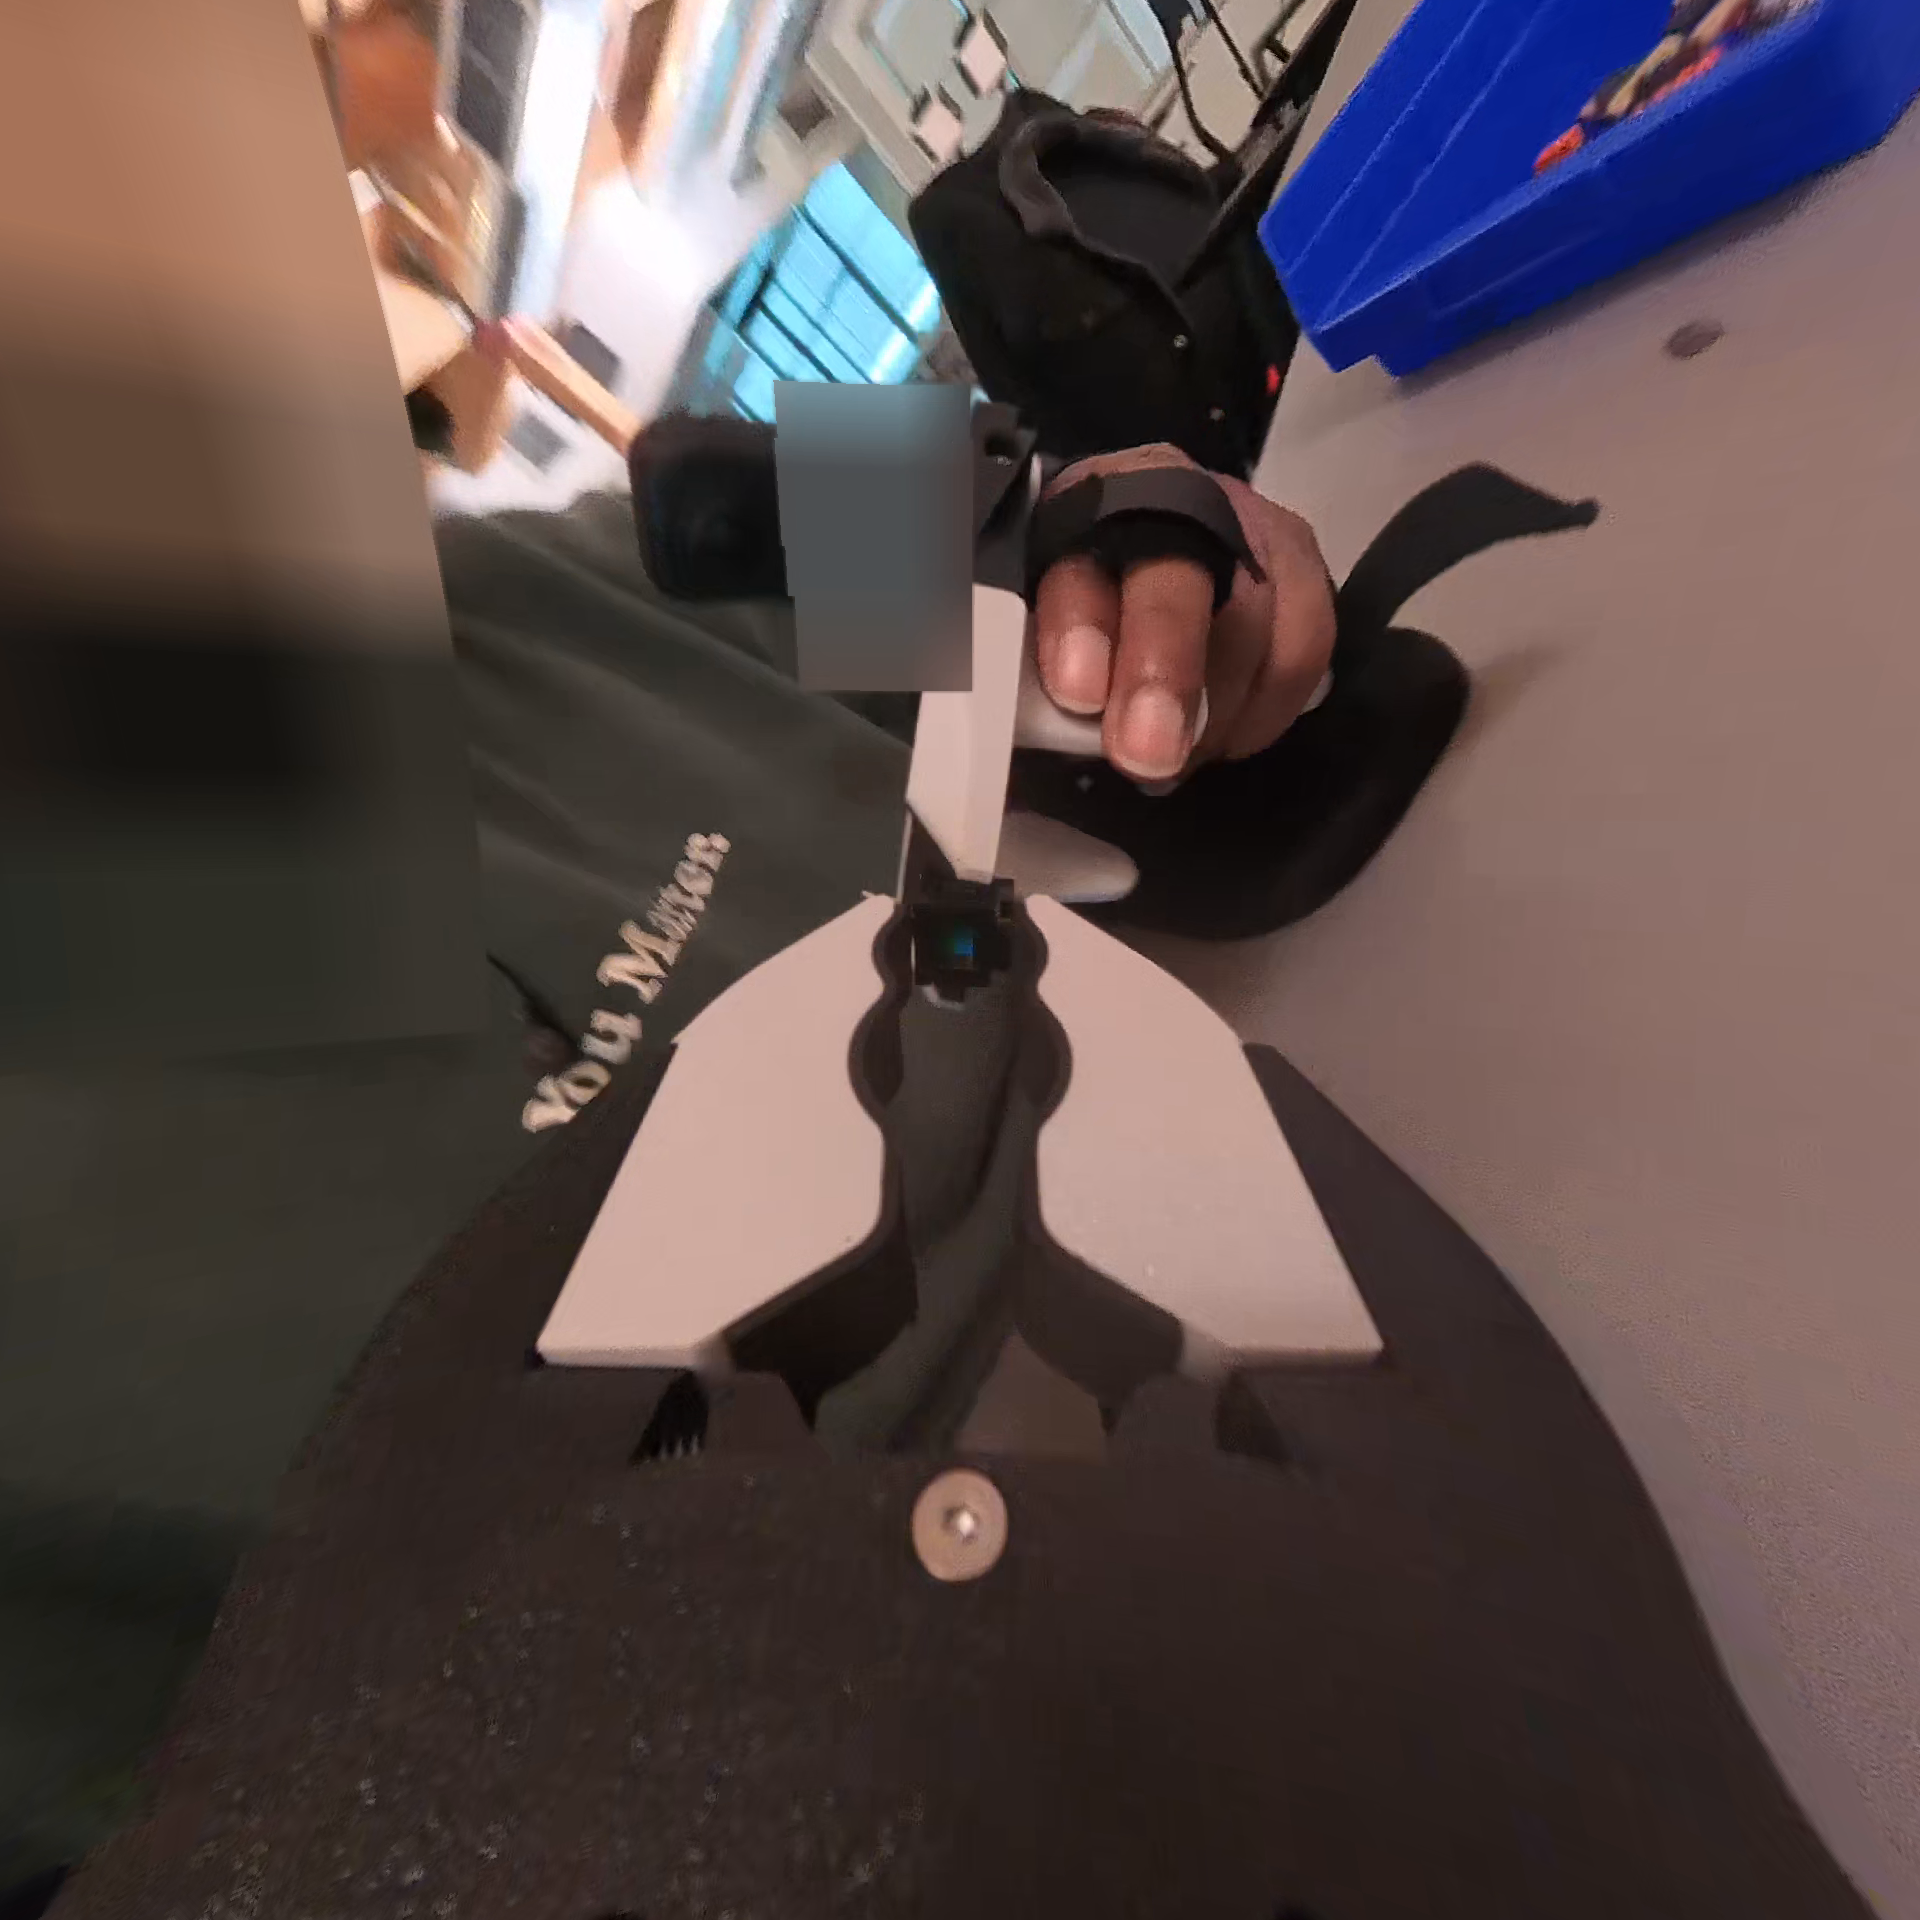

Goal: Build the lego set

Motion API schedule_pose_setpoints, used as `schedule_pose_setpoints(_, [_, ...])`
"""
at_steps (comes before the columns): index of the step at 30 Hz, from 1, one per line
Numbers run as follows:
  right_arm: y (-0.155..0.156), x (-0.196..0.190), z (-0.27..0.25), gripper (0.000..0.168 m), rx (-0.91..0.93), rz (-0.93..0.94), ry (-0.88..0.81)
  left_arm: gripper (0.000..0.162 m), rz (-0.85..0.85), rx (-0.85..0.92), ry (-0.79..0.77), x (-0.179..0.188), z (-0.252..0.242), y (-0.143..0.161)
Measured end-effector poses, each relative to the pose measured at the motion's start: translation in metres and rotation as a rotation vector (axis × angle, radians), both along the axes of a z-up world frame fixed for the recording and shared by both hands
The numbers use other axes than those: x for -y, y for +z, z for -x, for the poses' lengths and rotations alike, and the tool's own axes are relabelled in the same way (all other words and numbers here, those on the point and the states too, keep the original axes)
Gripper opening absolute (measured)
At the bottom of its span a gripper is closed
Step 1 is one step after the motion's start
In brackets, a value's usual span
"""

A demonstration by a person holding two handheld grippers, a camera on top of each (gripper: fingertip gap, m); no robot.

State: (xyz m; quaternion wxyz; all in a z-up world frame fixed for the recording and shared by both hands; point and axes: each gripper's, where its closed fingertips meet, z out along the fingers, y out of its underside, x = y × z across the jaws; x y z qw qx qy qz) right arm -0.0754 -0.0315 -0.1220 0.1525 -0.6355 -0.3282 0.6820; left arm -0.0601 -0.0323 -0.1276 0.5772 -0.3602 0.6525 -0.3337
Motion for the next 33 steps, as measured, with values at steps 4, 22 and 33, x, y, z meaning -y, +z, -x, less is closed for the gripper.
schedule_pose_setpoints(4, [0.002, -0.001, 0.006, 0.018, -0.061, 0.223, 0.023, 0.022, -0.030, 0.013, 0.061, -0.010, 0.001, 0.000])
schedule_pose_setpoints(22, [-0.051, -0.083, -0.040, 0.038, 0.320, -0.067, -0.442, 0.017, 0.529, -0.444, 0.405, -0.080, -0.012, -0.068])
schedule_pose_setpoints(33, [-0.074, -0.095, -0.039, 0.031, 0.387, 0.055, -0.494, 0.017, 0.535, -0.556, 0.500, -0.089, -0.024, -0.086])
